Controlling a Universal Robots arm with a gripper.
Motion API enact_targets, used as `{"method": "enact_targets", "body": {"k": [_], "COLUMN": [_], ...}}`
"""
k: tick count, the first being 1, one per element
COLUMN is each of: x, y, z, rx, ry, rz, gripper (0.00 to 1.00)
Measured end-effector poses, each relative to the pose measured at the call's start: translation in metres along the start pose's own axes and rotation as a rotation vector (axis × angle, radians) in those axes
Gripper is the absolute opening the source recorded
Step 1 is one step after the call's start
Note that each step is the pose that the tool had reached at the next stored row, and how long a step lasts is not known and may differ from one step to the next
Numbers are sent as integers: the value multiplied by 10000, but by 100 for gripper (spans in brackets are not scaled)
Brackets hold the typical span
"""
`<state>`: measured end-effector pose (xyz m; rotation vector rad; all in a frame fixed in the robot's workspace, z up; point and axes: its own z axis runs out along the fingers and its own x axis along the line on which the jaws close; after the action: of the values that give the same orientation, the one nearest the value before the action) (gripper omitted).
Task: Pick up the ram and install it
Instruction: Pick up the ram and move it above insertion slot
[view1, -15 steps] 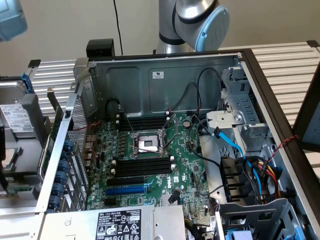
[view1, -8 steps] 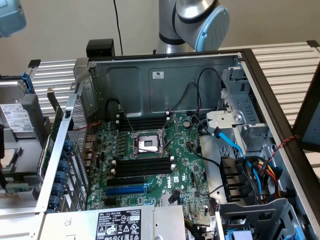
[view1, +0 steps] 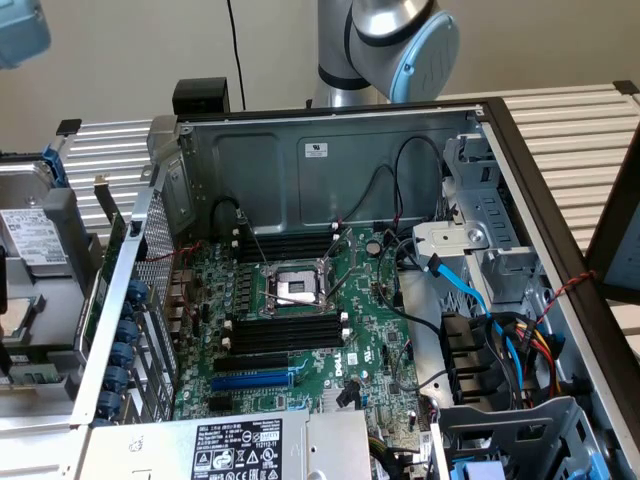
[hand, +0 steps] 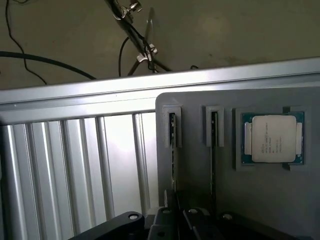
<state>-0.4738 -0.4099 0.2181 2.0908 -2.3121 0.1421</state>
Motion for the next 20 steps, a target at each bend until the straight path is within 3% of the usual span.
{"method": "enact_targets", "body": {"k": [3,12,15,20], "x": [0,0,0,0], "y": [-1,-1,0,-1], "z": [-4,-8,-10,-8], "rx": [34,55,77,81], "ry": [-5,-7,-44,-51], "rz": [3,5,10,9], "gripper": [12,12,12,12]}}
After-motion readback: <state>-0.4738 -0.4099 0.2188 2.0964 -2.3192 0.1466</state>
